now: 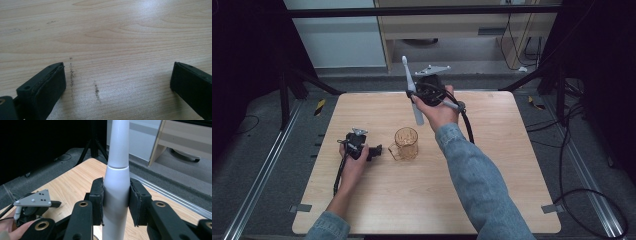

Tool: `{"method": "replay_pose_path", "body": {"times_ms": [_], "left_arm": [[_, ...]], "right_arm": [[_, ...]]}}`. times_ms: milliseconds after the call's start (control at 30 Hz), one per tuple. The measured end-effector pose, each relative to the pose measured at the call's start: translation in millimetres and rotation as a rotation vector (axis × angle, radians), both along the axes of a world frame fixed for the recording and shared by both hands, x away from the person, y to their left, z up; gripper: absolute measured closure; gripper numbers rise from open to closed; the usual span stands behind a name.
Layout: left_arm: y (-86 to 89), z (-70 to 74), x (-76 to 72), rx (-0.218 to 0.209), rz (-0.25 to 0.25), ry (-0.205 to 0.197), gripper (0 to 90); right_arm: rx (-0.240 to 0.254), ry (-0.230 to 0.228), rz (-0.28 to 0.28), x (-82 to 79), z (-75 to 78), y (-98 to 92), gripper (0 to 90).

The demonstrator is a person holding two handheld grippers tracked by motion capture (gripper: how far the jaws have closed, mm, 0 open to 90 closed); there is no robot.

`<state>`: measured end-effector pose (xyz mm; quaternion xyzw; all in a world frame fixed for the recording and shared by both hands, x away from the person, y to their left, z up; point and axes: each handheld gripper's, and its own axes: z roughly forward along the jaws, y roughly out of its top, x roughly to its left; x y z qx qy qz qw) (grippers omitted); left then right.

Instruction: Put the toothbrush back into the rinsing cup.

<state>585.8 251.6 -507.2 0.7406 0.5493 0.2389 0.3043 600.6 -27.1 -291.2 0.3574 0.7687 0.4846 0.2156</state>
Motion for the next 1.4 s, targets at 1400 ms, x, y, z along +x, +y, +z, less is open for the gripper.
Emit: {"method": "replay_pose_path", "body": {"times_ms": [1400], "left_arm": [[-0.1, -0.1, 0.3, -0.001, 0.000, -0.001, 0.0]], "right_arm": [[-0.002, 0.011, 0.098, -18.6, -14.2, 32.5, 67.1]]}}
